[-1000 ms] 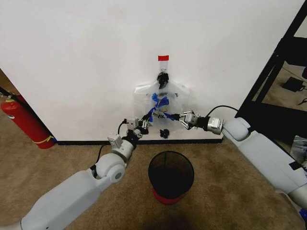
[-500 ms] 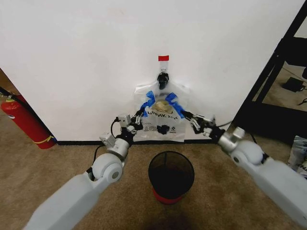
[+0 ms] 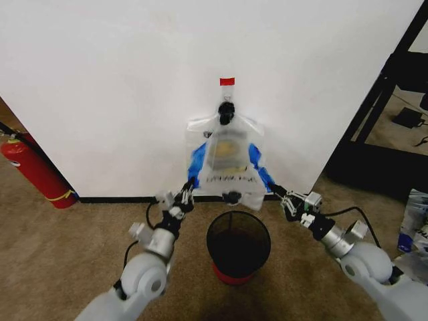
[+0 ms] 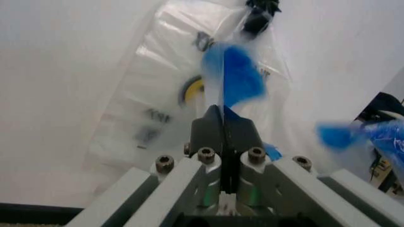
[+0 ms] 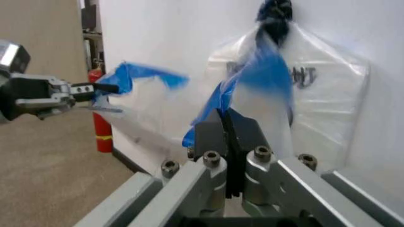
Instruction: Pick up the garbage bag from the wall and place it over the trash bin.
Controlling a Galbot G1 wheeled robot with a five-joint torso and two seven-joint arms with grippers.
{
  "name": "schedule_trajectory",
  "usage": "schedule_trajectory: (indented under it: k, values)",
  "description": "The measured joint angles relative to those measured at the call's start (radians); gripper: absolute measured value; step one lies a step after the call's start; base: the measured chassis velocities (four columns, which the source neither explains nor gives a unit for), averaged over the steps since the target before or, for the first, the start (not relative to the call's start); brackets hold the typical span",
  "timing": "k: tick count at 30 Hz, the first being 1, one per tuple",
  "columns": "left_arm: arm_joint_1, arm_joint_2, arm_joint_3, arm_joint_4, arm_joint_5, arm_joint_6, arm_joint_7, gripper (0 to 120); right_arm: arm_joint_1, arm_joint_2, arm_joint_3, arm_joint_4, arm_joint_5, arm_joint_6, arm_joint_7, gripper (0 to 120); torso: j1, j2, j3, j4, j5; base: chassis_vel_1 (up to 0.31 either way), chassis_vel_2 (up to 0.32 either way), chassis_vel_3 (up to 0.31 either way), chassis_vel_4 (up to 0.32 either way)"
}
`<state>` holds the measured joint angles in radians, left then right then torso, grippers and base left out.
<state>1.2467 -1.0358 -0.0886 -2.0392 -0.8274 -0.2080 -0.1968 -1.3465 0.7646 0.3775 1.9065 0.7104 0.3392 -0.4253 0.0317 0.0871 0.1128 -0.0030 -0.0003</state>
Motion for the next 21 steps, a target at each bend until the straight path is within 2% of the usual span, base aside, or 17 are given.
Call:
schedule_trajectory:
  k: [2, 7, 10, 18, 21]
  values:
    - [0.010, 0.002, -0.006, -0.018, 0.003, -0.002, 0.002, 0, -0.028, 0.002, 0.030, 0.020, -0.005, 0.008, -0.013, 0, 0.000, 0.000, 0.000, -0.0006, 0.0004, 0.000, 0.000, 0.000, 0.000]
    - [0.037, 0.005, -0.024, -0.083, 0.006, -0.002, 0.002, 0, -0.075, 0.002, 0.093, 0.092, 0.003, 0.037, -0.032, 0, 0.000, 0.000, 0.000, -0.0001, 0.0003, 0.000, 0.000, 0.000, 0.000]
    - [0.069, 0.003, -0.064, -0.153, 0.015, -0.004, 0.005, 0, -0.111, -0.005, 0.136, 0.160, -0.002, 0.060, -0.046, 0, 0.000, 0.000, 0.000, -0.0002, 0.0003, 0.000, 0.000, 0.000, 0.000]
    - [0.154, -0.043, -0.150, -0.276, 0.058, -0.021, 0.033, 0, -0.160, 0.009, 0.185, 0.267, -0.047, 0.086, -0.049, 0, 0.000, 0.000, 0.000, 0.0000, 0.0006, 0.000, 0.000, 0.000, 0.000]
    - [0.168, -0.054, -0.156, -0.292, 0.059, -0.022, 0.033, 0, -0.173, 0.017, 0.196, 0.283, -0.054, 0.088, -0.048, 0, 0.000, 0.000, 0.000, -0.0001, 0.0004, 0.000, 0.000, 0.000, 0.000]
